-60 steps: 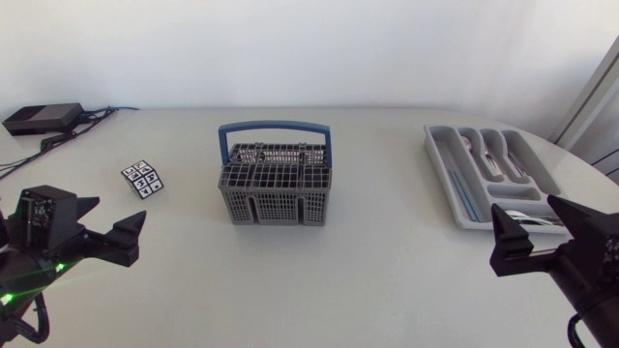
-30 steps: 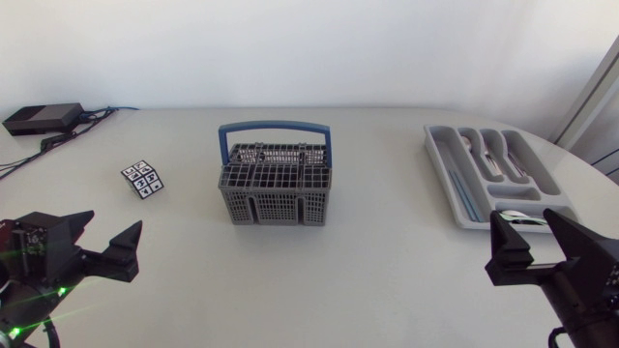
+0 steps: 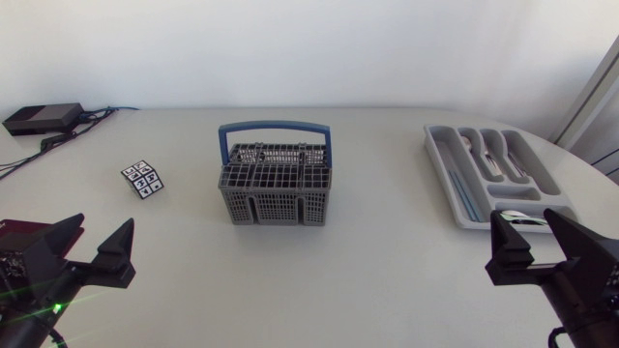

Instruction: Transfer all utensils from the basket to the drawer tray.

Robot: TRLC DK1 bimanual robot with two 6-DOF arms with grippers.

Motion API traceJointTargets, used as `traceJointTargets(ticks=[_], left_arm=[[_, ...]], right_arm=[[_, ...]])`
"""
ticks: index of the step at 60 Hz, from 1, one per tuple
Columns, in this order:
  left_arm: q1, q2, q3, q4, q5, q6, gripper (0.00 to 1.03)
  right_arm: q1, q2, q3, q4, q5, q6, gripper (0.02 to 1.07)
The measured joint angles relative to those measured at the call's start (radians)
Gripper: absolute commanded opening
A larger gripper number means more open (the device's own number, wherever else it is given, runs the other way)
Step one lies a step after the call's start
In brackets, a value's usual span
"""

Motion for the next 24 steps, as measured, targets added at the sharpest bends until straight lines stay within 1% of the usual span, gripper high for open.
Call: traceJointTargets(ticks=[15,24], left_arm=[[-0.013,-0.124,-0.035,0.005,-0.011,-0.063,0.98],[-0.013,-0.141,-0.035,0.006,-0.015,-0.074,0.98]], right_arm=[[0.0,0.0,0.0,0.0,0.0,0.002,1.03],[0.0,0.0,0.0,0.0,0.0,0.002,1.03]])
